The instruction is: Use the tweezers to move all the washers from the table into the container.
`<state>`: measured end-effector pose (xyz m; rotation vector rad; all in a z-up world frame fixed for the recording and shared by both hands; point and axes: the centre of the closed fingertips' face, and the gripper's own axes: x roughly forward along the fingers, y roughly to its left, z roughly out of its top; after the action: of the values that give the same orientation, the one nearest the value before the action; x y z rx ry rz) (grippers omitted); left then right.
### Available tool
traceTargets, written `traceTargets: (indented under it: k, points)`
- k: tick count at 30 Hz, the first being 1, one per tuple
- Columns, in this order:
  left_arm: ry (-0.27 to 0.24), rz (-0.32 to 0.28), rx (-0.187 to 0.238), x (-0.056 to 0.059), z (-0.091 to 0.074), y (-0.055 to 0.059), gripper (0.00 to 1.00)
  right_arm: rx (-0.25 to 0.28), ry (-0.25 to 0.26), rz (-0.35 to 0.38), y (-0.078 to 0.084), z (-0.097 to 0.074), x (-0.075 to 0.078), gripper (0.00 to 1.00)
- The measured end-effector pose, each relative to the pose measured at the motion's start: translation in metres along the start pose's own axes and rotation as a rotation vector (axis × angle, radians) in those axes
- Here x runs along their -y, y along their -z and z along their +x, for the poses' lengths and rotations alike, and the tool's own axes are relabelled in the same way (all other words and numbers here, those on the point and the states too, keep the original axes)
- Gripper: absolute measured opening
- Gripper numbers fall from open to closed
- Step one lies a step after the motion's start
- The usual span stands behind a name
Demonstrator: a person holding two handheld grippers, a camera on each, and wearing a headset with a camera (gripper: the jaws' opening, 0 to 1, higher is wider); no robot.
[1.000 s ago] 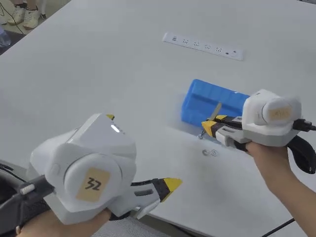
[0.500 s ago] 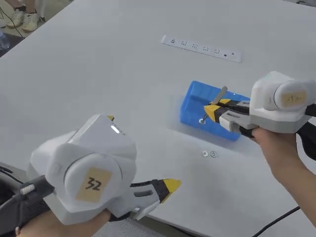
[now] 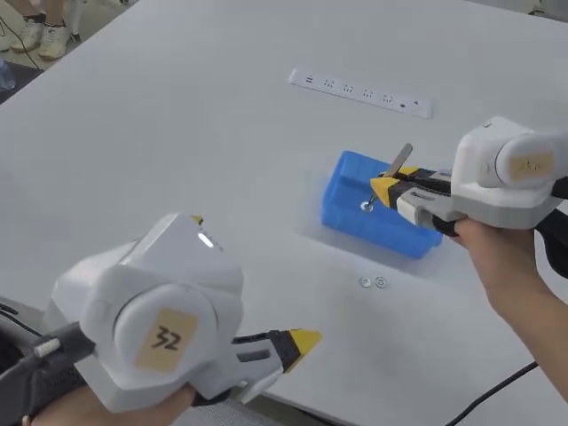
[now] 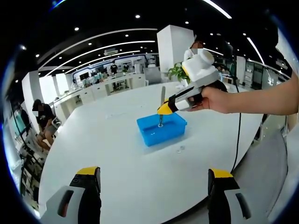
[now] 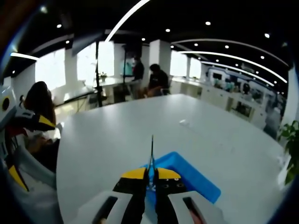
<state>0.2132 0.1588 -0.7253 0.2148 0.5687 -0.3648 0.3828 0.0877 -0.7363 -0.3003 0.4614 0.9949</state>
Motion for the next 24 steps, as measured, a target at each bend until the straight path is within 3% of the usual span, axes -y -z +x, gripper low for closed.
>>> traceTargets:
  k: [10,24]
  points:
    - [-0.004,-0.002,-0.008,-0.002,0.000,0.003,0.97,0.004,0.014,0.025,0.001,0.010,0.013,0.03]
    - [-0.011,0.005,-0.018,-0.004,0.000,0.006,0.97,-0.036,0.036,0.046,0.021,0.024,0.021,0.03]
